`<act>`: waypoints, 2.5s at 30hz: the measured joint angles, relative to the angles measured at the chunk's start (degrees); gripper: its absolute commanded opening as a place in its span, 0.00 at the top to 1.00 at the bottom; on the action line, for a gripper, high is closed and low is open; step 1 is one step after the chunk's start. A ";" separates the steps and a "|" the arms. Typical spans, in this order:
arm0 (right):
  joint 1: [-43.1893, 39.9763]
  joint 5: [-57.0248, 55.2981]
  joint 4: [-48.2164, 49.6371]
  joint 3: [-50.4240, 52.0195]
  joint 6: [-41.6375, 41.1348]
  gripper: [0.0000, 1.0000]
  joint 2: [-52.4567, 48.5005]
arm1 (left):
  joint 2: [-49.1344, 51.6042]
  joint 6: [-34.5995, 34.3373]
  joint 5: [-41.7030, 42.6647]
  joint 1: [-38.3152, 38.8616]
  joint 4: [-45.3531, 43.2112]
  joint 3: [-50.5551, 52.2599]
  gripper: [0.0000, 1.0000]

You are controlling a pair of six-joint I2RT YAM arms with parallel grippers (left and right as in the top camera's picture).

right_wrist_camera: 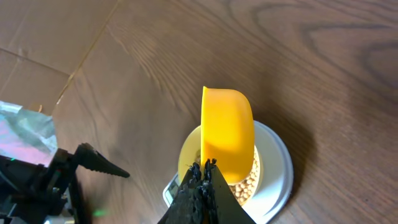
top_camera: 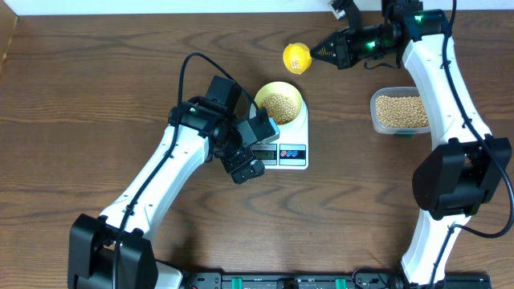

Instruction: Scoop item into bowl and weigh 50g on scale

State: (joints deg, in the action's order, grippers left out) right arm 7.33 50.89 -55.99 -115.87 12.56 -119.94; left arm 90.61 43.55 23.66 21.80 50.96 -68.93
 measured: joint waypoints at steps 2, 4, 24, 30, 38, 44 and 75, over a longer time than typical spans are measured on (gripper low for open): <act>0.00 -0.39 0.00 0.00 0.07 0.99 0.00 | 0.00 0.00 0.00 0.00 0.00 0.00 0.02; 0.00 -1.01 0.17 0.00 0.50 0.99 0.00 | 0.00 0.00 0.00 0.00 0.00 0.00 0.02; 0.02 -8.33 6.10 -0.04 1.81 0.99 0.00 | 0.00 -0.02 0.00 0.00 0.00 0.00 0.02; 0.02 -7.61 6.54 -0.07 1.79 0.99 0.00 | 0.00 -0.02 0.00 0.00 0.00 0.00 0.02; 0.44 -5.42 3.10 -0.15 1.77 0.99 0.00 | 0.00 0.00 0.00 0.00 0.00 0.00 0.02; 1.77 -4.98 -1.29 -0.24 4.74 0.99 0.00 | 0.00 0.00 0.00 0.00 0.00 0.00 0.02; 10.51 -21.22 -4.81 -0.33 23.65 0.99 0.00 | -0.02 0.00 0.00 0.00 0.00 0.00 0.02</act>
State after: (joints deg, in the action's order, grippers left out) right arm 17.85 29.67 -60.80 -116.20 36.21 -119.94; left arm 90.59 43.55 23.66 21.80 50.96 -68.93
